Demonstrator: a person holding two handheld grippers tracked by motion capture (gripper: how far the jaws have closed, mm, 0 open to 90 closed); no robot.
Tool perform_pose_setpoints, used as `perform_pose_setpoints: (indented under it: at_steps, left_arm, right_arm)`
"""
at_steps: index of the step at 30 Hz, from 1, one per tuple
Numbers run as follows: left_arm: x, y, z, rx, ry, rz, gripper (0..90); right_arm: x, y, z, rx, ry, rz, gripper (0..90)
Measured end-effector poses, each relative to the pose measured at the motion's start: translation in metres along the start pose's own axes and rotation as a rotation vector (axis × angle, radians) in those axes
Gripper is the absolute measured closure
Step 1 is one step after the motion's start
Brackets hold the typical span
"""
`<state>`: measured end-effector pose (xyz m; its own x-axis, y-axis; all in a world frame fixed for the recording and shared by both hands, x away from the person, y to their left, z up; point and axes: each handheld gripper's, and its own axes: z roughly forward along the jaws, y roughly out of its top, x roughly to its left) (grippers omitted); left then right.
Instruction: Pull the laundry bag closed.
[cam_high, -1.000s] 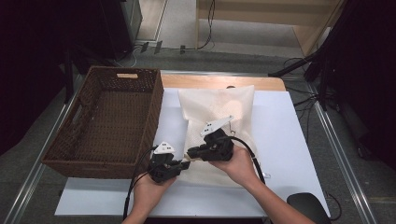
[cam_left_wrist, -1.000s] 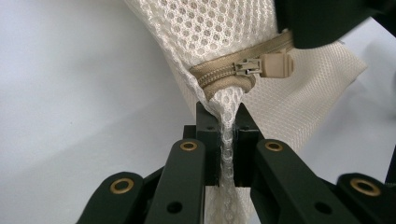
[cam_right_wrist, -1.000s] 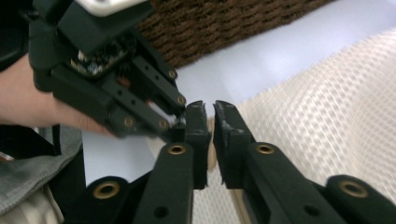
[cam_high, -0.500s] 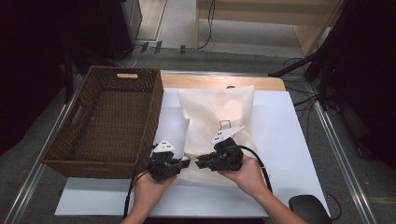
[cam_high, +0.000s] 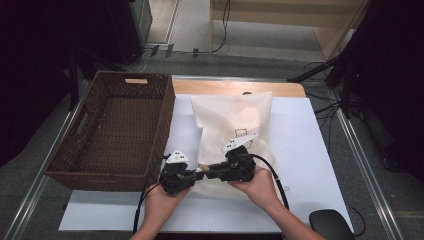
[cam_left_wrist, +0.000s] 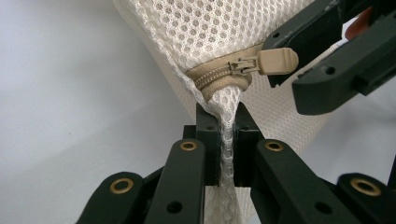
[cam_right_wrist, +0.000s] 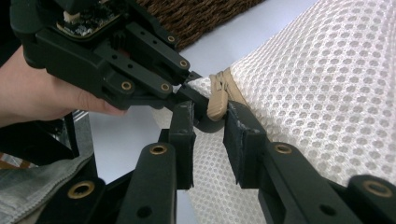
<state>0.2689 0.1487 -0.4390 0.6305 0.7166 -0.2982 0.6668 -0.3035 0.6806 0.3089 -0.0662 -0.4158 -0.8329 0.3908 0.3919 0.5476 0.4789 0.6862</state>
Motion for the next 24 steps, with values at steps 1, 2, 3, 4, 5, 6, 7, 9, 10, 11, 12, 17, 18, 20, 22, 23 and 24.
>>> perform_pose_setpoints:
  at_steps: [1,2,3,4,5,6,7,9,10,11,12,17,18,20,22,23,24]
  left_arm:
    - [-0.0002,0.0001,0.0,0.004,0.004,0.004,85.3]
    - [-0.0005,0.0001,0.0001,0.002,0.003,0.004,85.2]
    - [-0.0011,0.0002,0.0003,-0.001,0.006,0.003,85.3]
    - [-0.0012,0.0,0.0007,-0.003,0.004,0.003,85.2]
    - [-0.0011,0.0001,0.0008,0.002,0.003,0.006,85.2]
    - [-0.0016,0.0,0.0014,0.001,0.006,0.006,85.2]
    - [-0.0024,-0.0002,0.0018,0.002,0.01,0.007,85.2]
    - [-0.0042,-0.0005,0.0033,0.003,0.013,0.009,85.2]
    - [-0.0045,-0.0006,0.0035,0.007,0.016,0.014,85.1]
    - [-0.0045,-0.0008,0.0041,0.006,0.012,0.012,85.1]
    - [-0.0045,-0.001,0.0043,0.006,0.012,0.012,85.1]
    - [-0.0029,-0.0008,0.0046,0.012,-0.002,0.006,84.8]
    - [-0.0022,-0.0005,0.0046,0.023,-0.007,0.005,84.5]
    - [-0.0006,0.0001,0.0054,0.03,-0.016,0.0,83.4]
    - [0.0007,0.0015,0.0054,0.043,-0.018,-0.002,80.8]
    - [0.0018,0.0025,0.0063,0.038,-0.031,-0.002,78.9]
    - [0.0028,0.0043,0.0064,0.052,-0.031,-0.002,75.7]
  right_arm:
    - [0.0,0.0002,0.0001,-0.003,-0.001,0.006,74.2]
    - [-0.0003,0.0003,0.0005,-0.004,-0.001,0.011,75.0]
    - [-0.0009,0.0006,0.0008,-0.003,0.001,0.015,75.6]
    - [-0.0015,0.0009,0.0013,-0.008,0.001,0.018,75.6]
    - [-0.0019,0.0011,0.0018,-0.01,0.006,0.024,76.0]
    - [-0.0022,0.0013,0.002,-0.011,0.008,0.026,77.1]
    - [-0.0022,0.0015,0.0023,-0.016,0.004,0.026,77.7]
    - [-0.0029,0.0022,0.0032,-0.024,0.005,0.034,79.2]
    - [-0.0038,0.0027,0.0039,-0.031,0.008,0.037,79.4]
    - [-0.0038,0.0032,0.0042,-0.031,0.009,0.048,80.3]
    - [-0.0048,0.0038,0.0047,-0.036,0.007,0.047,81.4]
    - [-0.0077,0.0048,0.0057,-0.028,0.01,0.06,87.2]
    - [-0.0076,0.0048,0.0055,-0.024,0.008,0.055,87.4]
    - [-0.007,0.0046,0.0049,-0.014,0.006,0.039,87.5]
    - [-0.0067,0.0044,0.004,-0.007,0.006,0.033,87.6]
    - [-0.0068,0.0042,0.0036,-0.004,0.006,0.029,87.6]
    - [-0.0067,0.0041,0.0029,-0.002,0.01,0.025,87.5]
